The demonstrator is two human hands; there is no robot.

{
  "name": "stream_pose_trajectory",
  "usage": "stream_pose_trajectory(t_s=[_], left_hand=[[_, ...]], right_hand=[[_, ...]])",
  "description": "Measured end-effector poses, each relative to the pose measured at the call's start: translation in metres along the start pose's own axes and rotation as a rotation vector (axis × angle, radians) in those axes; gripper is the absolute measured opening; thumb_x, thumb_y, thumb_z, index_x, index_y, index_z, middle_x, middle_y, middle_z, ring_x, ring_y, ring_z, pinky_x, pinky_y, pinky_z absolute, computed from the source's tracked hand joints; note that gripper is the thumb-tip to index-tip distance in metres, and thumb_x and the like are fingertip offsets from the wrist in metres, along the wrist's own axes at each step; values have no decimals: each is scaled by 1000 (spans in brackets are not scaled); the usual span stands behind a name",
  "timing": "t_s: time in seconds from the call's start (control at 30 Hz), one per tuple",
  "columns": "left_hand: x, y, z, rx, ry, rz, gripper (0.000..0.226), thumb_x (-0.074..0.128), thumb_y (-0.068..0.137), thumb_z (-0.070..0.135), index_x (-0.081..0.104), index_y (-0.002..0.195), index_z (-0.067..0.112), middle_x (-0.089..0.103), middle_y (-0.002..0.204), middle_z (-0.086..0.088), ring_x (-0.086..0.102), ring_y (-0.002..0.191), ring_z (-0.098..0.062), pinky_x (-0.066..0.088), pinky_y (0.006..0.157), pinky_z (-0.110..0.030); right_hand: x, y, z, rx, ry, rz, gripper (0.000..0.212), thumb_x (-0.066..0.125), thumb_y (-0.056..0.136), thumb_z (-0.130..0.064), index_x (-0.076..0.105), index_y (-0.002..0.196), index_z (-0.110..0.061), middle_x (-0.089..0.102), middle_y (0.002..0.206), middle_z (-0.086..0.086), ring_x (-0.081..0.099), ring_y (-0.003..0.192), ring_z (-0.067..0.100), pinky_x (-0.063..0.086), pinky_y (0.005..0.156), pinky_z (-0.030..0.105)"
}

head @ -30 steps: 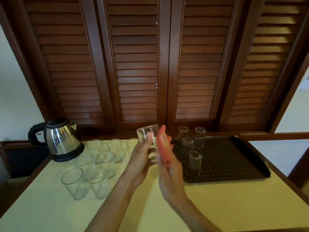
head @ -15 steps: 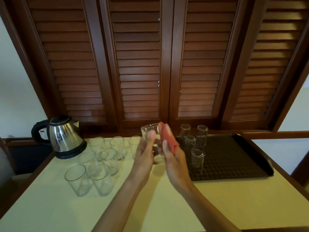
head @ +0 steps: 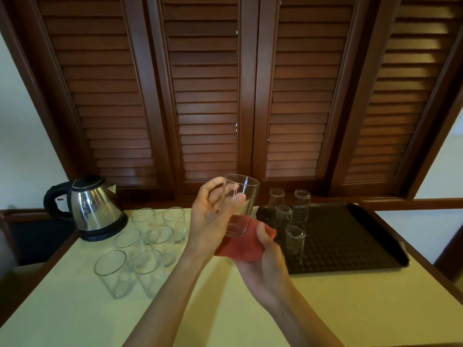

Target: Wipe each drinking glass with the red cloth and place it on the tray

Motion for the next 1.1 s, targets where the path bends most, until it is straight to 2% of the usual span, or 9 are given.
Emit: stream_pose_trajectory(t_s=[0.13,0.27,0.4,0.53,0.67,0.73,0.83,0.93,1.1], left_hand=[[4,1,9,74,22,-21,78,80,74,19,49,145,10,71,118,-5,72,101,-3,55,93,-20],[-9,1,5,102,68,5,69,83,80,1,54,142,11,67,120,-5,71,104,-15,58,86,-21],[-22,-2,0,84,172,-31,78,95,62,9,58,130,20,70,122,-3,73,108,-14,61,84,-25],[-23,-16,-21,-37,148,-29,68,88,69,-13,64,127,15,74,122,-1,74,109,-9,59,83,-19],[-24,-25,-45,-246,-149,55,64,93,65,15,68,124,9,77,122,-4,73,113,-20,57,93,-37],[-14,-33,-52,-345,-334,28,53,79,77,17,69,127,2,75,124,-12,72,113,-22,54,97,-40],[5,-51,-56,-468,-575,-61,43,62,96,27,69,133,8,69,134,-17,65,127,-25,49,106,-42],[5,-56,-61,-514,-744,-37,49,59,94,31,67,135,6,67,134,-22,63,129,-32,42,115,-47],[13,-56,-63,-400,-418,-125,39,67,95,18,69,132,5,63,142,-19,65,127,-27,44,116,-54]], right_hand=[[-2,-1,5,126,50,-24,45,34,107,-28,61,123,4,68,120,28,71,104,37,59,85,49],[-11,1,-16,191,-41,98,41,34,108,-25,53,126,8,70,111,33,65,108,46,47,90,59],[-16,9,-54,23,-73,227,31,41,106,-23,52,120,2,67,110,31,60,106,49,40,96,74],[1,15,-78,-184,-233,249,24,47,105,-30,61,114,-13,69,112,18,63,112,37,43,108,60],[44,4,-69,-559,-767,22,35,48,101,-47,60,133,-41,54,149,0,43,144,23,35,119,44],[57,-4,-52,-798,-1111,-206,54,43,104,-38,34,155,-24,23,166,-11,13,156,13,12,127,40],[59,-20,-25,-941,-1442,-425,55,45,106,-27,26,158,-17,14,168,-12,4,157,19,-3,126,52],[42,-32,-5,-871,-1399,-546,55,48,106,-16,29,157,-15,17,168,-9,7,157,22,8,125,57],[59,2,-53,-695,-1135,-235,50,39,105,-37,29,154,-29,17,165,-22,7,155,8,7,127,52]])
Point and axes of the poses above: each hand's wrist, its own y-axis towards the middle knuckle, its own x-axis out of the palm, z = x × y, the point moved 10 cm from there along y, towards the middle knuckle
